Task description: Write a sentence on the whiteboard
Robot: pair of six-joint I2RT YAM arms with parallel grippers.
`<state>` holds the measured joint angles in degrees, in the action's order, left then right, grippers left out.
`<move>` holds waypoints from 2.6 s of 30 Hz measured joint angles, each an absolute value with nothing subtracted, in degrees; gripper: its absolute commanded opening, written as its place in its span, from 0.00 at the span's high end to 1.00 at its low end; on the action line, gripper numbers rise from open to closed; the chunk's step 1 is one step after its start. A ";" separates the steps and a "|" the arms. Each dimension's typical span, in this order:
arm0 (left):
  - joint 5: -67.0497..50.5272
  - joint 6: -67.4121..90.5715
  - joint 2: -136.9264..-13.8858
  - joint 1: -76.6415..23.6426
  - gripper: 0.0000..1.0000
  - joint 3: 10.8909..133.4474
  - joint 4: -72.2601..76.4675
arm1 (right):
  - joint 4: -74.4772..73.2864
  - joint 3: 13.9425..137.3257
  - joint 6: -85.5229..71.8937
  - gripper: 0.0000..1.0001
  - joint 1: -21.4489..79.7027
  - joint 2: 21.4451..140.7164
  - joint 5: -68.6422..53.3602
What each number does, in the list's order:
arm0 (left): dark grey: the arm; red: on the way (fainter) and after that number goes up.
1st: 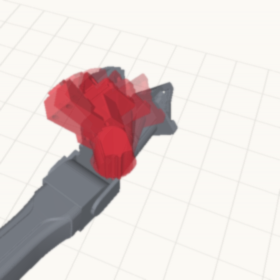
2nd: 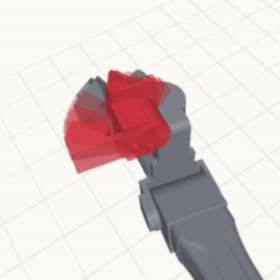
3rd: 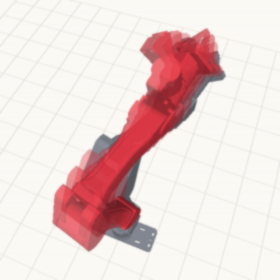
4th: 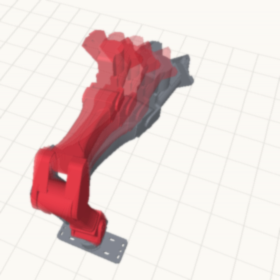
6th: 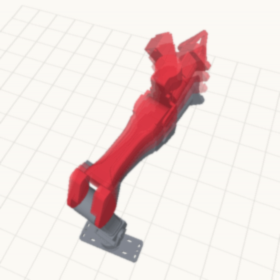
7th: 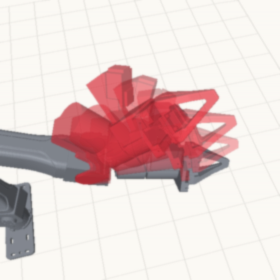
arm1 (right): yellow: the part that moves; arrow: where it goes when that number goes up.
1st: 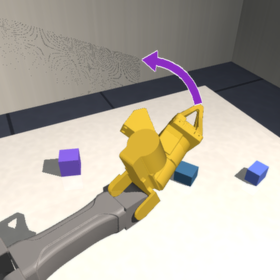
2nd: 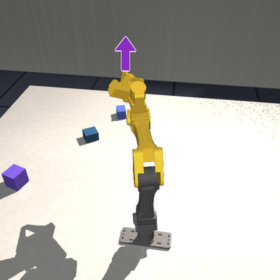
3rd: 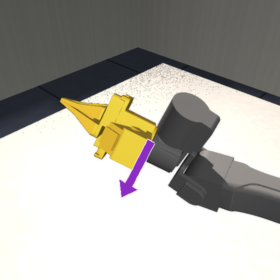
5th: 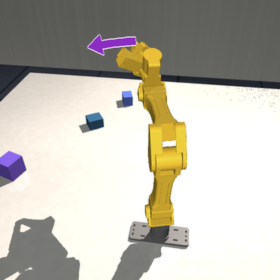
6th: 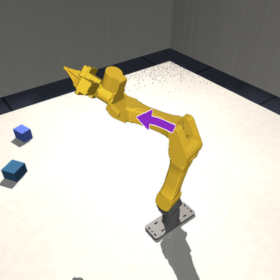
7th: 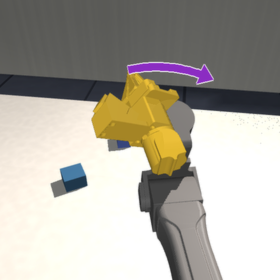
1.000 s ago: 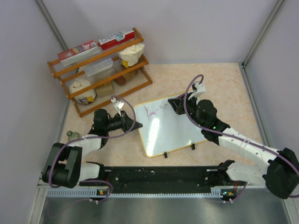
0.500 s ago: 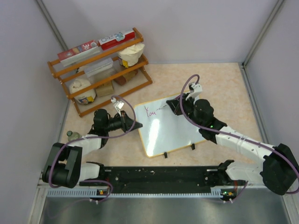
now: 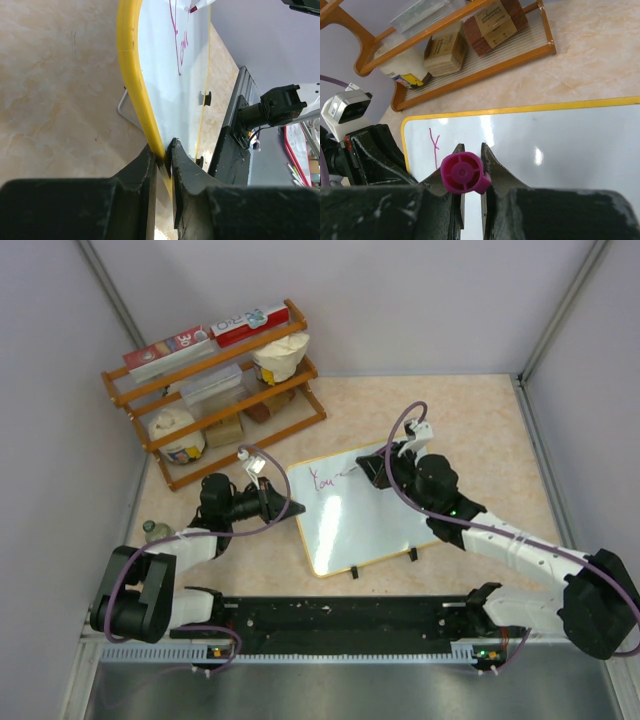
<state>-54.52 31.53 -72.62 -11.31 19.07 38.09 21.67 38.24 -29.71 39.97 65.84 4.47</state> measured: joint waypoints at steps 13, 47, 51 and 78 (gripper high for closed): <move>-54.35 31.53 -72.64 -11.31 1.00 19.07 37.91 | 22.48 34.87 -30.15 1.00 39.97 64.01 2.68; -54.37 31.53 -72.64 -11.31 1.00 19.07 37.87 | 23.83 36.14 -31.09 1.00 39.97 65.08 5.43; -54.35 31.53 -72.64 -11.31 1.00 19.07 37.87 | 23.77 36.69 -31.09 1.00 39.97 65.43 6.04; -54.37 31.51 -72.64 -11.31 1.00 19.07 37.87 | 22.72 36.05 -30.89 1.00 39.97 64.18 6.81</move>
